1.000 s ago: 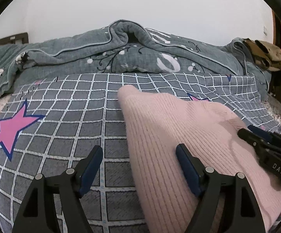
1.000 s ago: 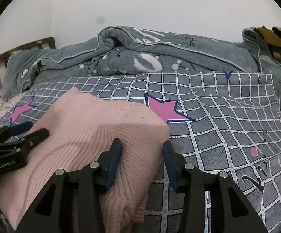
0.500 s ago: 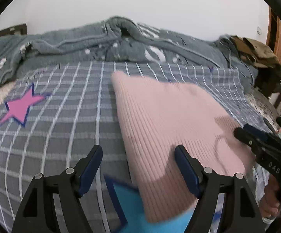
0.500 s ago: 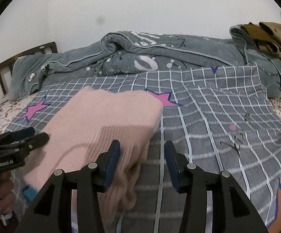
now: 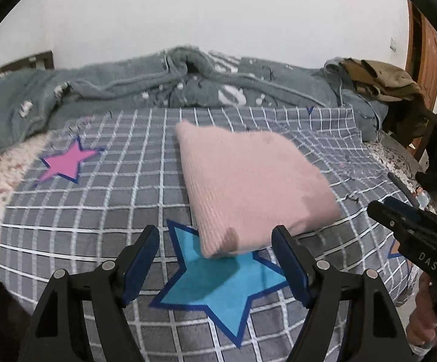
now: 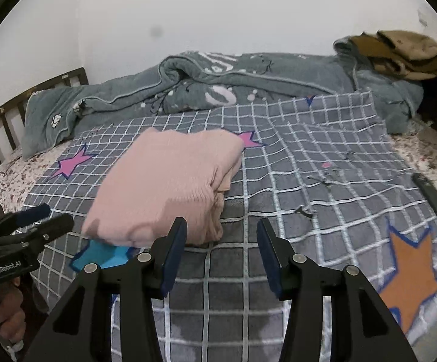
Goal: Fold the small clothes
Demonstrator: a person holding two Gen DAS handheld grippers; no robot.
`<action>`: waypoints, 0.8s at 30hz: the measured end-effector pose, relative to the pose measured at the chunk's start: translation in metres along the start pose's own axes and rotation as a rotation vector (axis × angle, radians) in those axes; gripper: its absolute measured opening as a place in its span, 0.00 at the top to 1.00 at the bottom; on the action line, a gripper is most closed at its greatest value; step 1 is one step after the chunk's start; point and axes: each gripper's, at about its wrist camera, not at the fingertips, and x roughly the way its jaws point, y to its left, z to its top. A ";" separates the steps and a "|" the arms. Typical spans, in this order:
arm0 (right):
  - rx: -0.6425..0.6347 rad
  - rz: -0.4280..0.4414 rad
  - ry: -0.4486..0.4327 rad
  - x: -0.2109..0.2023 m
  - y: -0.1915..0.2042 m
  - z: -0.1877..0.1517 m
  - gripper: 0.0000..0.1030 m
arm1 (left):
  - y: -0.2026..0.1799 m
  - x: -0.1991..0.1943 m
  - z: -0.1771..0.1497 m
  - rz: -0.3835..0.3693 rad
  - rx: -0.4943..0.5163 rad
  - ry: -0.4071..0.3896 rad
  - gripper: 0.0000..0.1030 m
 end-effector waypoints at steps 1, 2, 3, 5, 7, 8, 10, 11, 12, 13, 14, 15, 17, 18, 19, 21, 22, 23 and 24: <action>0.001 -0.006 -0.008 -0.011 0.001 0.001 0.53 | -0.002 -0.010 0.001 0.003 0.000 -0.008 0.27; 0.006 -0.010 -0.019 -0.022 0.002 0.002 0.52 | -0.004 -0.018 0.002 0.002 0.001 -0.013 0.26; 0.011 -0.011 -0.026 -0.029 0.001 0.003 0.49 | -0.006 -0.026 0.003 0.005 0.000 -0.022 0.26; 0.014 -0.007 -0.042 -0.046 0.000 0.006 0.43 | -0.009 -0.040 0.004 0.021 0.001 -0.041 0.24; 0.019 -0.017 -0.048 -0.060 0.000 0.007 0.21 | -0.011 -0.053 0.006 0.031 0.004 -0.056 0.23; 0.019 -0.023 -0.053 -0.066 -0.001 0.007 0.16 | -0.012 -0.056 0.006 0.035 0.005 -0.060 0.23; 0.019 -0.030 -0.088 -0.078 -0.001 0.007 0.08 | -0.014 -0.065 0.007 0.046 0.008 -0.070 0.21; 0.020 -0.036 -0.099 -0.082 -0.001 0.007 0.06 | -0.015 -0.068 0.008 0.051 0.008 -0.073 0.20; 0.019 -0.045 -0.106 -0.086 -0.001 0.007 0.04 | -0.016 -0.071 0.008 0.053 0.008 -0.073 0.20; 0.014 -0.050 -0.105 -0.088 -0.001 0.008 0.04 | -0.019 -0.073 0.007 0.052 0.008 -0.073 0.20; 0.012 -0.050 -0.101 -0.089 0.000 0.007 0.04 | -0.021 -0.074 0.007 0.051 0.011 -0.074 0.20; 0.011 -0.050 -0.094 -0.089 0.000 0.007 0.04 | -0.023 -0.076 0.007 0.052 0.017 -0.076 0.20; 0.005 -0.047 -0.084 -0.090 0.001 0.006 0.04 | -0.025 -0.078 0.006 0.054 0.020 -0.081 0.20; 0.001 -0.049 -0.082 -0.090 0.001 0.005 0.04 | -0.025 -0.078 0.006 0.051 0.020 -0.081 0.20; -0.002 -0.054 -0.081 -0.091 0.002 0.004 0.04 | -0.026 -0.080 0.006 0.049 0.019 -0.082 0.20; 0.003 -0.054 -0.083 -0.091 0.001 0.003 0.04 | -0.027 -0.080 0.006 0.053 0.023 -0.085 0.20; 0.007 -0.051 -0.082 -0.092 0.000 0.003 0.04 | -0.028 -0.081 0.006 0.056 0.025 -0.087 0.20; 0.011 -0.051 -0.082 -0.093 0.000 0.002 0.04 | -0.028 -0.081 0.006 0.059 0.028 -0.088 0.20; 0.013 -0.052 -0.083 -0.094 -0.001 0.002 0.04 | -0.029 -0.081 0.006 0.064 0.027 -0.088 0.20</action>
